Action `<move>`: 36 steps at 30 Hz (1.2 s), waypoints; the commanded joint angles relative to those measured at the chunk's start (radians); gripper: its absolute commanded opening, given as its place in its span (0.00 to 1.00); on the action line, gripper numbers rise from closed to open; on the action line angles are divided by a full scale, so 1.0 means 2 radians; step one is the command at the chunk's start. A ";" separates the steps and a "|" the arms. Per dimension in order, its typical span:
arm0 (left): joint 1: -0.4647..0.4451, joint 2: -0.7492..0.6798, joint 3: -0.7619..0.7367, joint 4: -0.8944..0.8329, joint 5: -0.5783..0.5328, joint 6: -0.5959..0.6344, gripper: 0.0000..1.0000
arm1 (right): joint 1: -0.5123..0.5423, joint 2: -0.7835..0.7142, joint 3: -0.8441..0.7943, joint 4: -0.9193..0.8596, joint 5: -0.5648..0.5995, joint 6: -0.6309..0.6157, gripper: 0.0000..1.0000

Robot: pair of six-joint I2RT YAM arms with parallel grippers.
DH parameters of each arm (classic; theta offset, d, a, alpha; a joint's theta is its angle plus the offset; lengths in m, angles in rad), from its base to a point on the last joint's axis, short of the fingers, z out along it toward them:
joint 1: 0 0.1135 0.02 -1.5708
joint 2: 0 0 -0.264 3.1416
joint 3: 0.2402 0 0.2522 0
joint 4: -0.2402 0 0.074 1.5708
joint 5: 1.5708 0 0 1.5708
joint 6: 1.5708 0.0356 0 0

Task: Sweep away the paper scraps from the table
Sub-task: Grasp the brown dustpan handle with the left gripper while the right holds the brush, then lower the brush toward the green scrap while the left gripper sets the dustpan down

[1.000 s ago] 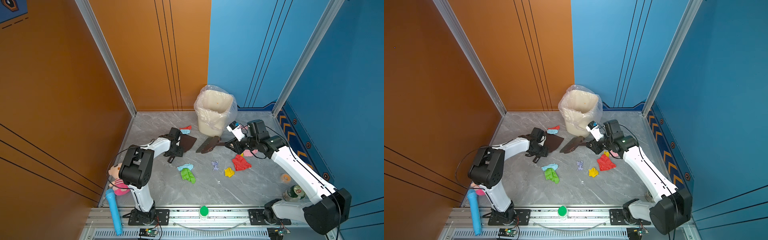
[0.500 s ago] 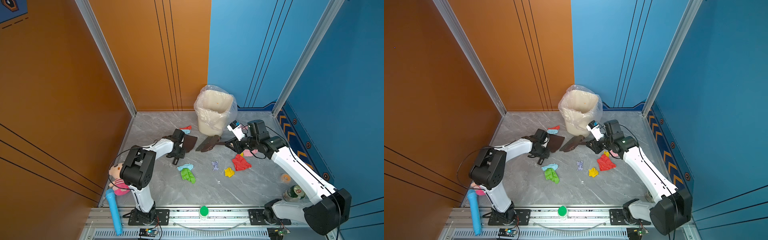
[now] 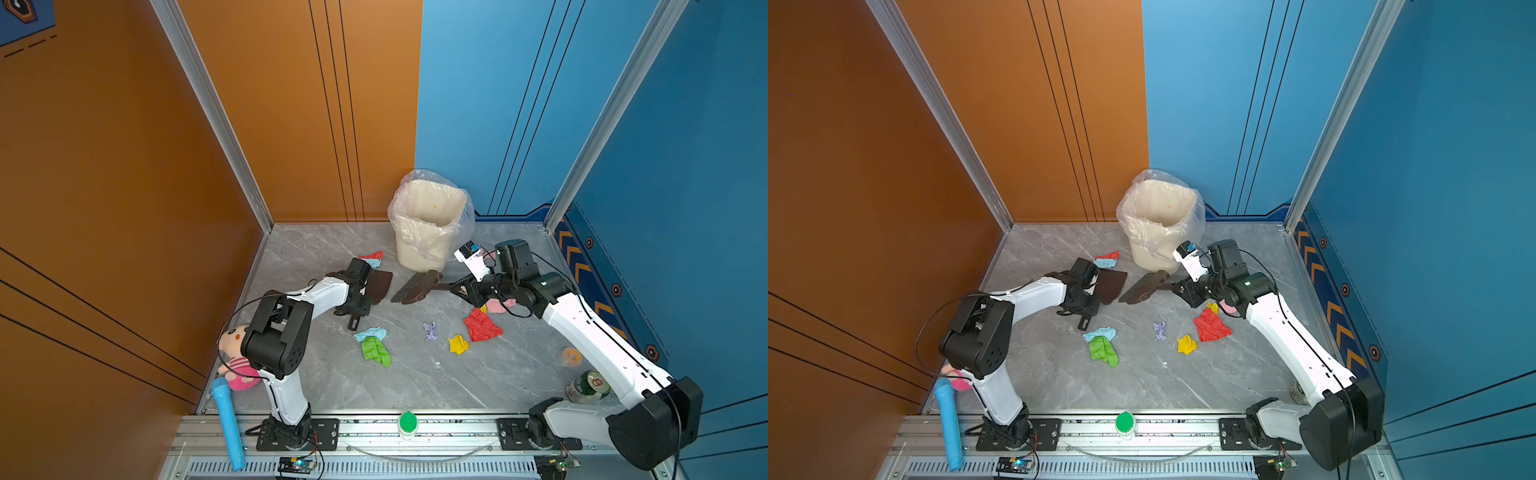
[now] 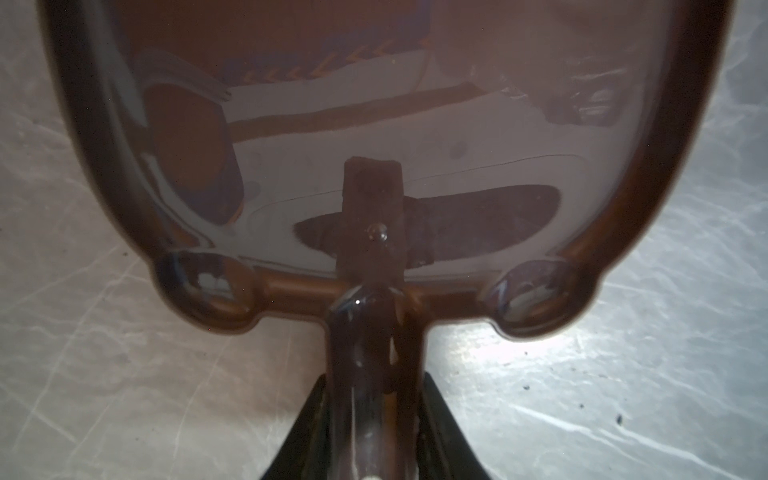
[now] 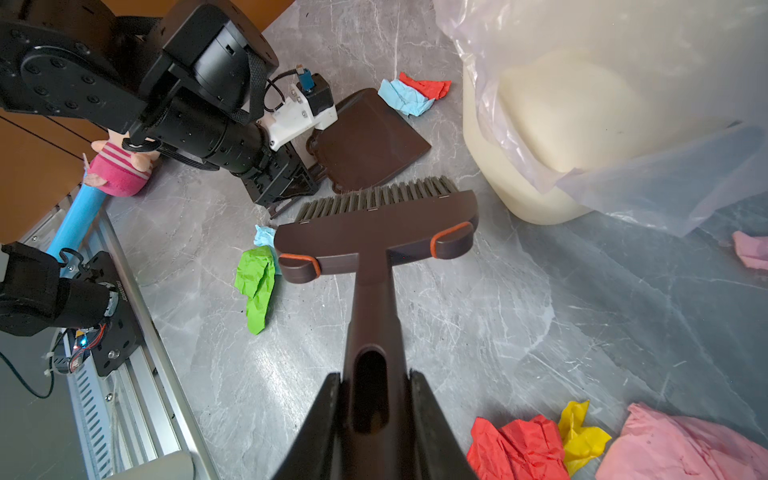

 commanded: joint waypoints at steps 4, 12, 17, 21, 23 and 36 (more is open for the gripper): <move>-0.007 0.018 -0.013 -0.027 -0.002 -0.006 0.11 | 0.014 -0.001 0.007 0.045 -0.001 0.006 0.00; -0.007 0.004 -0.017 -0.024 0.001 -0.009 0.10 | 0.044 -0.004 -0.005 0.073 0.031 0.008 0.00; -0.004 -0.005 -0.022 -0.024 0.001 -0.018 0.09 | 0.055 0.006 -0.005 0.053 0.023 -0.013 0.00; 0.004 -0.027 -0.032 -0.024 -0.001 -0.030 0.11 | 0.079 0.014 -0.015 0.040 0.021 -0.033 0.00; 0.009 -0.041 -0.032 -0.025 0.000 -0.032 0.09 | 0.097 0.016 -0.026 0.048 0.020 -0.041 0.00; 0.034 -0.086 -0.067 -0.040 0.004 -0.039 0.00 | 0.211 0.036 -0.084 0.115 0.087 -0.051 0.00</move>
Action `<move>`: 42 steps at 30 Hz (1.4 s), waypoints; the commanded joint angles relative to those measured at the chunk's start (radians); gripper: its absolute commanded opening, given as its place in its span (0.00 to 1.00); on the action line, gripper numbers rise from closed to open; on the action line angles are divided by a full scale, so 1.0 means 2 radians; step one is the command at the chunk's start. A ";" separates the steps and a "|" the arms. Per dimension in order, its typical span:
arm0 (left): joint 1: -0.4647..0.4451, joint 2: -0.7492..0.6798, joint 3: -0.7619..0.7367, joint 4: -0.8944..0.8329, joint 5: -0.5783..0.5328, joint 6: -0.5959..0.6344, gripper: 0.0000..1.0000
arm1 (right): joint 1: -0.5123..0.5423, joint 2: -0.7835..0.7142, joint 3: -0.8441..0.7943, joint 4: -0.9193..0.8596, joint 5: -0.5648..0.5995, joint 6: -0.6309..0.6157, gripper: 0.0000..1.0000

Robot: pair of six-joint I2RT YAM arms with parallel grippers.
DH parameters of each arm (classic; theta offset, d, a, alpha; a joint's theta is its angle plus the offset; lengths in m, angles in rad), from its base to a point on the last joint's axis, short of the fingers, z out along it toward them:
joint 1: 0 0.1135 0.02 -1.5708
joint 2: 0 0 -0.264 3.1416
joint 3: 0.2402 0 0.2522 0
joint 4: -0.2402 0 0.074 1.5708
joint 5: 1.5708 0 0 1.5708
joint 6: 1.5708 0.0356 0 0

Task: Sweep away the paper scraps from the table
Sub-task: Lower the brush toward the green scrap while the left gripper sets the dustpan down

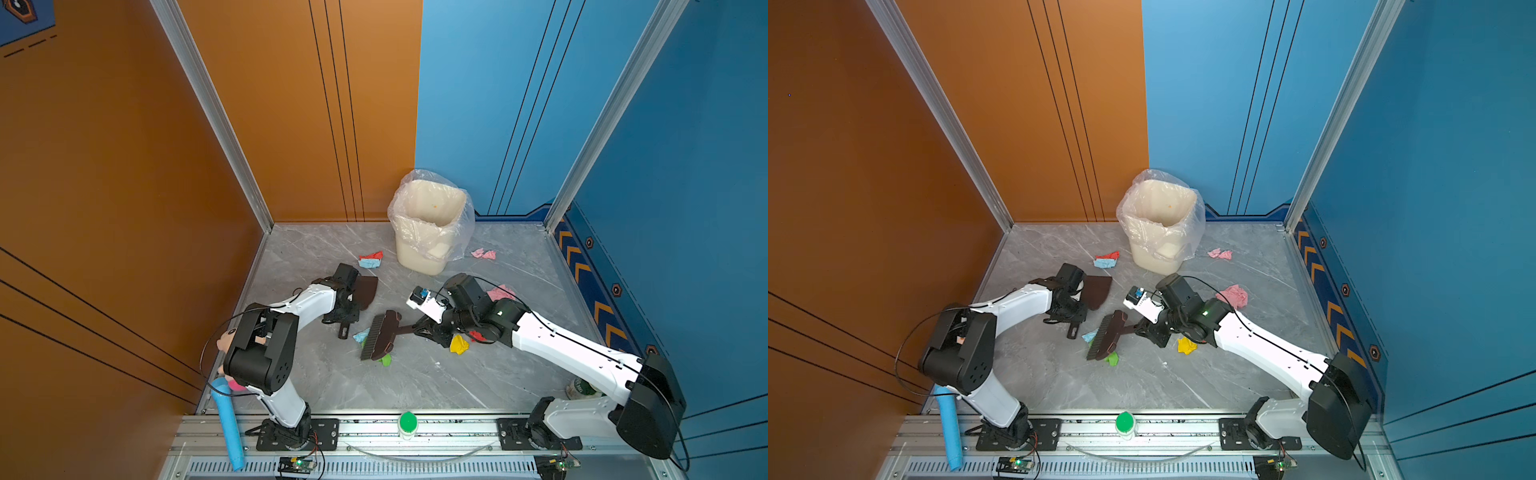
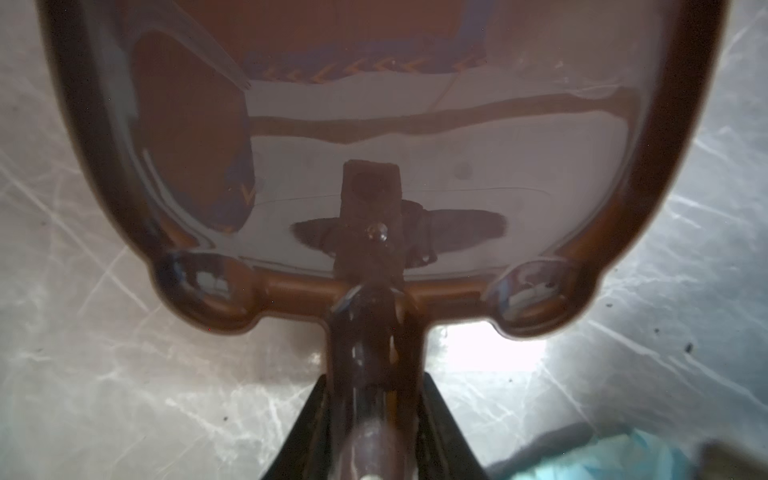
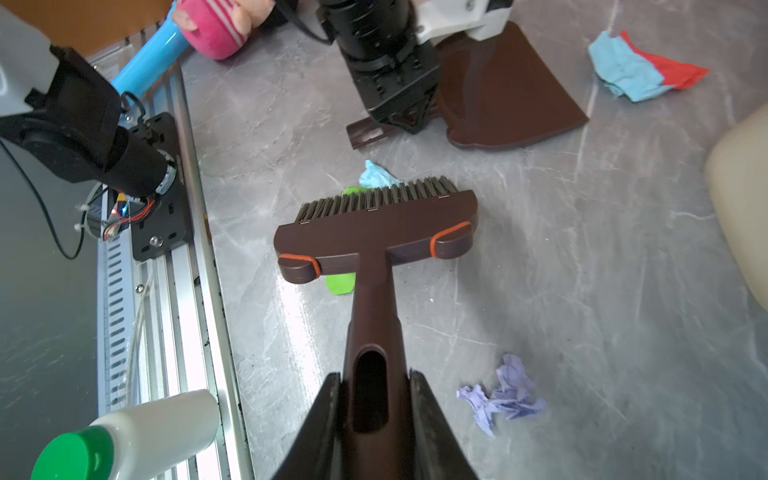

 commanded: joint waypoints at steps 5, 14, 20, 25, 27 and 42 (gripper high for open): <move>0.005 -0.019 -0.011 -0.018 0.011 -0.002 0.00 | -0.004 0.018 -0.007 0.017 0.095 -0.026 0.00; 0.007 -0.026 -0.019 -0.018 0.028 0.004 0.00 | -0.063 0.016 -0.018 0.075 0.108 -0.026 0.00; 0.007 -0.055 -0.030 -0.021 0.017 -0.011 0.00 | -0.088 0.002 -0.012 0.089 0.080 -0.030 0.00; 0.014 -0.089 -0.032 -0.042 0.000 -0.022 0.00 | -0.114 -0.039 -0.018 0.075 0.048 -0.028 0.00; 0.019 -0.101 -0.032 -0.048 0.002 -0.020 0.00 | -0.124 -0.055 -0.016 0.059 0.045 -0.028 0.00; -0.032 -0.153 -0.035 -0.129 0.010 -0.036 0.00 | -0.134 -0.106 -0.026 0.020 0.123 0.007 0.00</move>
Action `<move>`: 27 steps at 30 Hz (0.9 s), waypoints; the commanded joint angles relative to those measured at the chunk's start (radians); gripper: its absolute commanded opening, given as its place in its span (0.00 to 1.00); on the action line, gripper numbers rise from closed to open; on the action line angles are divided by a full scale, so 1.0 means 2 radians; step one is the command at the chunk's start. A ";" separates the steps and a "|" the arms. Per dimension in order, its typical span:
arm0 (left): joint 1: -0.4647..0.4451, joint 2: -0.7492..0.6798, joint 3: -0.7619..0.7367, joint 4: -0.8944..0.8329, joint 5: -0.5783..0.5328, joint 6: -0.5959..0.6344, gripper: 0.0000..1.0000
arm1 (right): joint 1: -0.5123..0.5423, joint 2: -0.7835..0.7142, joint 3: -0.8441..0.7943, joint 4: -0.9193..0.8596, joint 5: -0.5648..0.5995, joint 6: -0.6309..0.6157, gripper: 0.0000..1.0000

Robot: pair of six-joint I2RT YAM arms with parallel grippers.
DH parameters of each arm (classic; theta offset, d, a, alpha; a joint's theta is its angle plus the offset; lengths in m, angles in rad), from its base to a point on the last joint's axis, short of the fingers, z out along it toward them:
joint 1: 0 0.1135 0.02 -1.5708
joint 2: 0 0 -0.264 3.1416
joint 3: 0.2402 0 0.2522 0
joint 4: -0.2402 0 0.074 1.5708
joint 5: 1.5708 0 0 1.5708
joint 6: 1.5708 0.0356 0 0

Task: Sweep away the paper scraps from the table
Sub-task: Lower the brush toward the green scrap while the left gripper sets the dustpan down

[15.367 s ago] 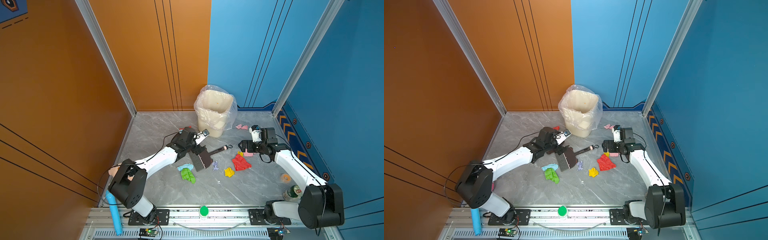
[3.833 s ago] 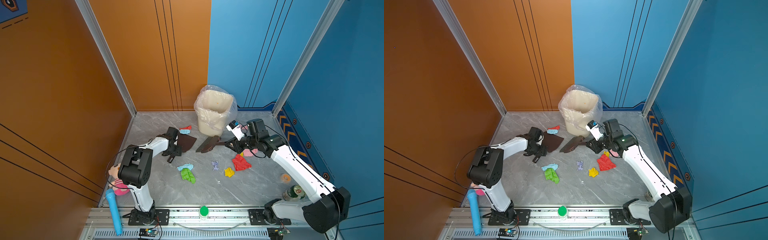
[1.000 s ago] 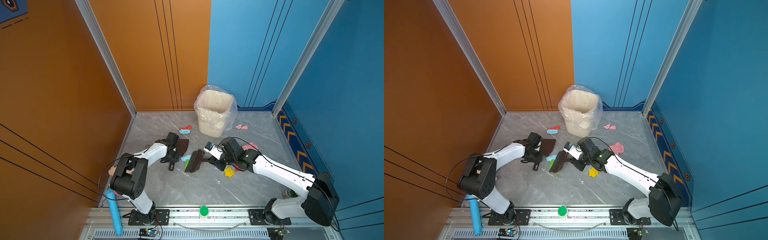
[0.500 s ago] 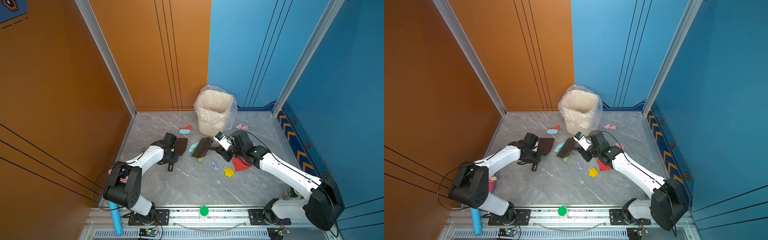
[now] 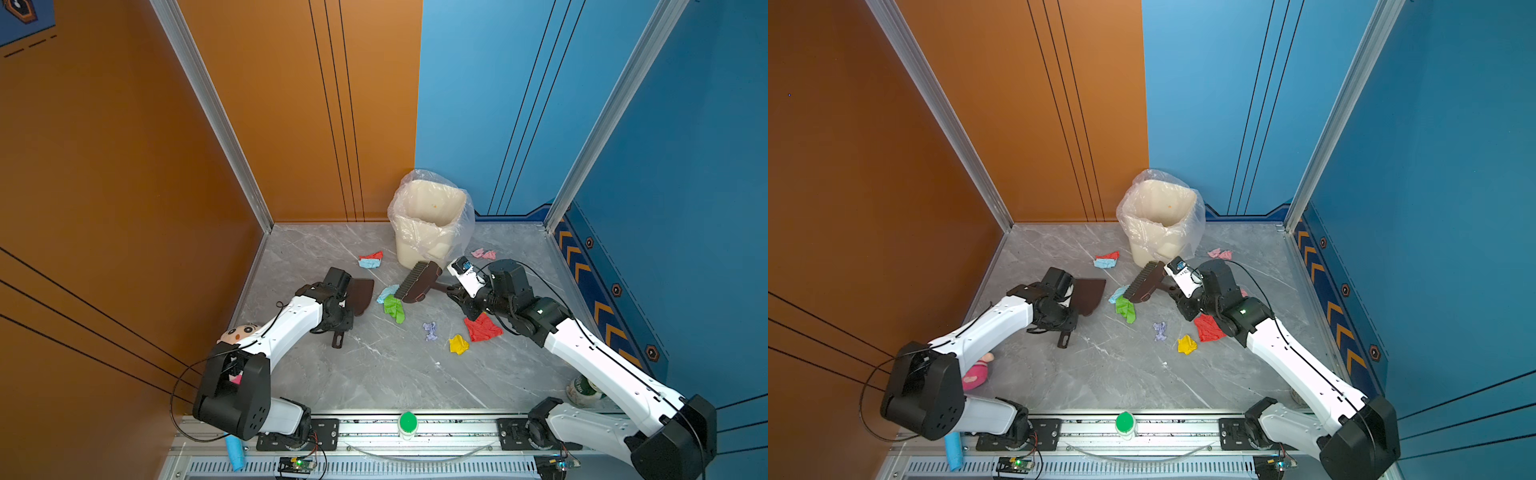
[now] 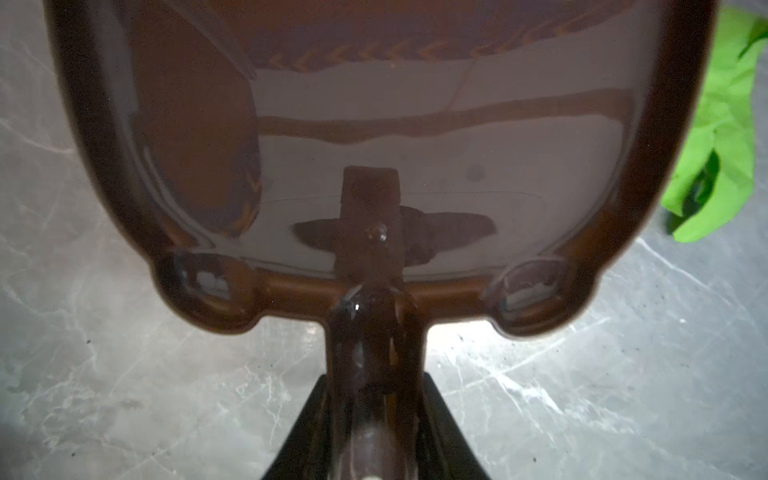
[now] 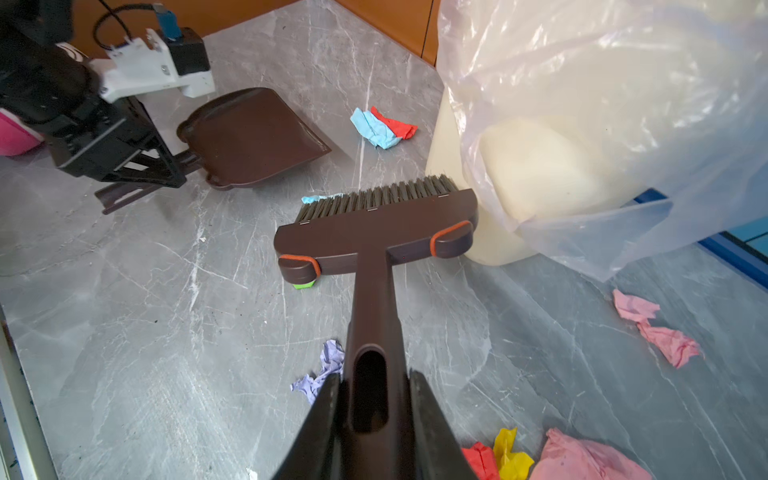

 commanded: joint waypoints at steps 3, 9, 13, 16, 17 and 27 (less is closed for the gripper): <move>-0.028 -0.024 -0.007 -0.043 -0.001 -0.016 0.00 | 0.000 0.001 0.000 -0.015 0.039 0.012 0.00; -0.040 -0.035 -0.021 -0.068 0.005 -0.016 0.00 | 0.006 0.022 -0.001 -0.022 0.065 0.005 0.00; -0.041 -0.046 -0.037 -0.067 0.010 -0.016 0.00 | 0.012 0.042 0.000 -0.014 0.077 0.011 0.00; -0.044 -0.046 -0.036 -0.061 0.031 -0.011 0.00 | 0.017 0.054 -0.001 -0.007 0.079 0.011 0.00; -0.046 -0.046 -0.035 -0.062 0.030 -0.011 0.00 | 0.019 0.057 -0.001 -0.006 0.079 0.011 0.00; -0.092 -0.067 -0.055 -0.072 0.027 -0.049 0.00 | 0.035 0.079 -0.008 0.021 0.064 0.013 0.00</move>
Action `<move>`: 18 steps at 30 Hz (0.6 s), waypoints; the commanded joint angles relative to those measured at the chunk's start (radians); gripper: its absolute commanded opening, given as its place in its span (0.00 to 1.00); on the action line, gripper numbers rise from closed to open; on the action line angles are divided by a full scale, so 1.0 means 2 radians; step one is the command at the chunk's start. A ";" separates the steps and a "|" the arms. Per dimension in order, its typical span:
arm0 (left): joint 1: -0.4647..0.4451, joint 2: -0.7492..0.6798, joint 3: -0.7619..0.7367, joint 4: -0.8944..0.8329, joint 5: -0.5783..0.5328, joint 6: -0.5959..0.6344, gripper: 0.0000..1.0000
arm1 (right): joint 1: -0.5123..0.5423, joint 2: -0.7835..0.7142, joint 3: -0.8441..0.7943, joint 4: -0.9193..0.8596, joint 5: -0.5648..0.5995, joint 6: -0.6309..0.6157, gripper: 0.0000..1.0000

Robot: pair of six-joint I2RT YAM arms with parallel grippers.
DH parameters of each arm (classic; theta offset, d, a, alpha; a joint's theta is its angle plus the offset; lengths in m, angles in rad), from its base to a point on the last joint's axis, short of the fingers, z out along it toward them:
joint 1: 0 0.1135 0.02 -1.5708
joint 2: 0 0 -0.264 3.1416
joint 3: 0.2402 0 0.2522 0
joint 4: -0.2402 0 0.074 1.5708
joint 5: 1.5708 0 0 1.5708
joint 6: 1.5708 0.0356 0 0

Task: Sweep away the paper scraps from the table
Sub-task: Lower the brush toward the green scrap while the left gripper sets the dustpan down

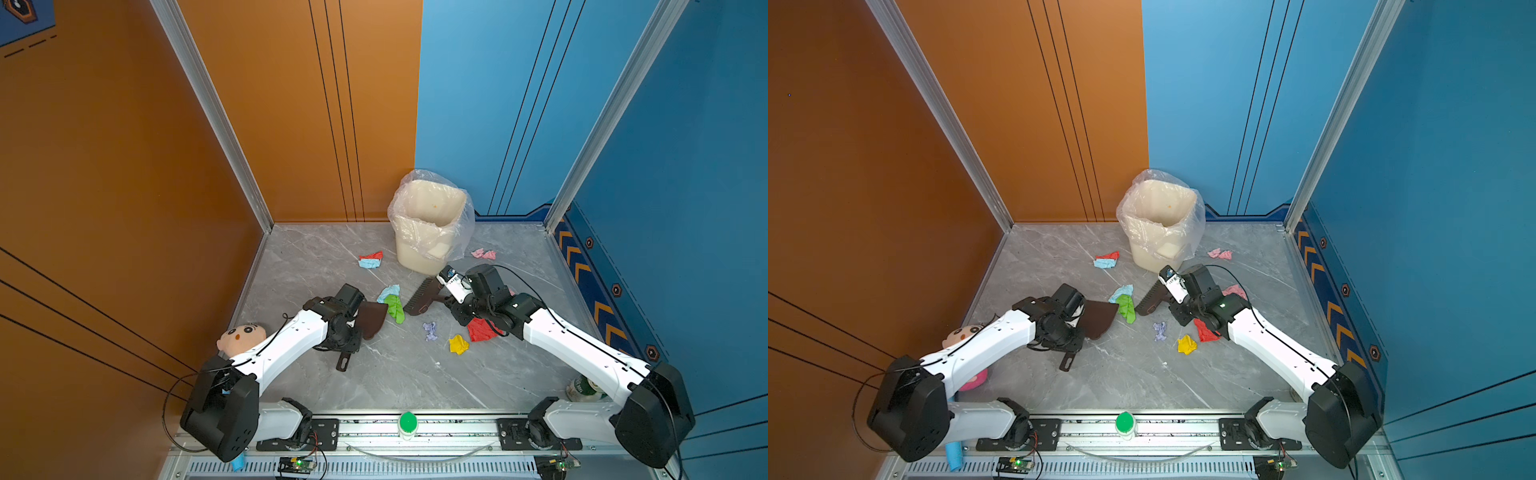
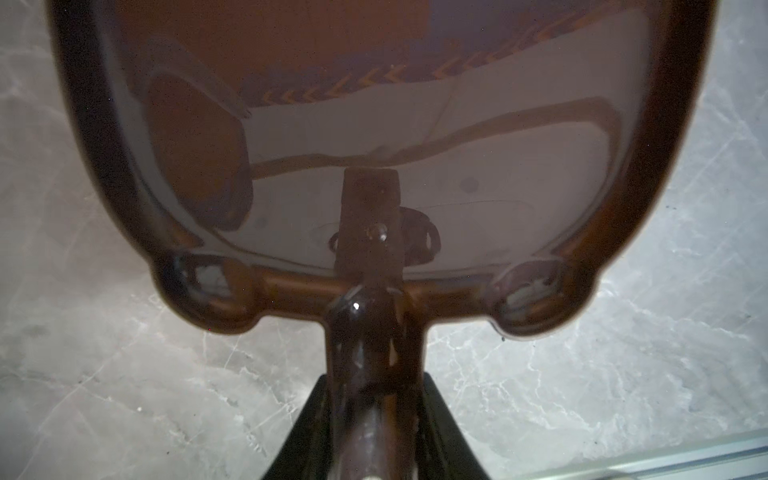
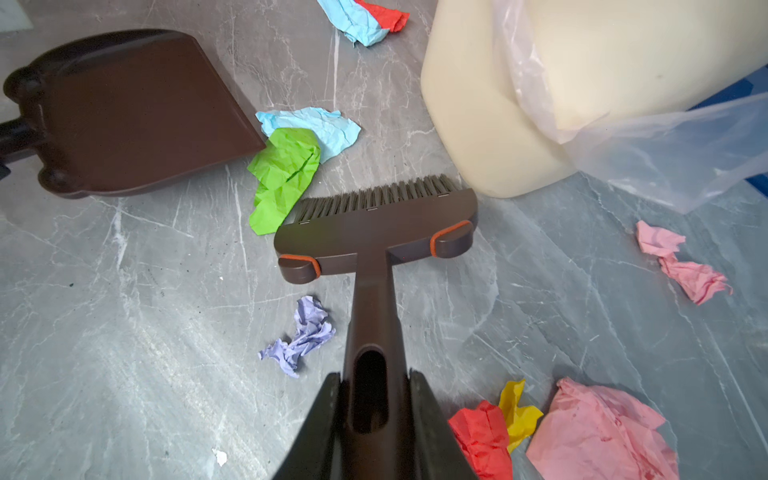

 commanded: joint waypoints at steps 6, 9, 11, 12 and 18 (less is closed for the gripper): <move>-0.034 -0.047 -0.014 -0.036 -0.012 -0.049 0.00 | 0.003 0.006 -0.006 0.032 0.002 0.001 0.00; -0.039 -0.059 -0.013 -0.046 -0.015 -0.058 0.00 | 0.003 0.006 -0.006 0.031 0.003 -0.003 0.00; -0.045 -0.063 -0.012 -0.053 -0.013 -0.059 0.00 | 0.002 0.005 -0.005 0.030 0.003 -0.005 0.00; -0.049 -0.063 -0.012 -0.056 -0.015 -0.063 0.00 | 0.002 0.006 -0.006 0.030 0.003 -0.006 0.00; -0.077 -0.039 -0.014 -0.058 -0.014 -0.076 0.00 | 0.002 0.017 -0.003 0.035 -0.009 -0.005 0.00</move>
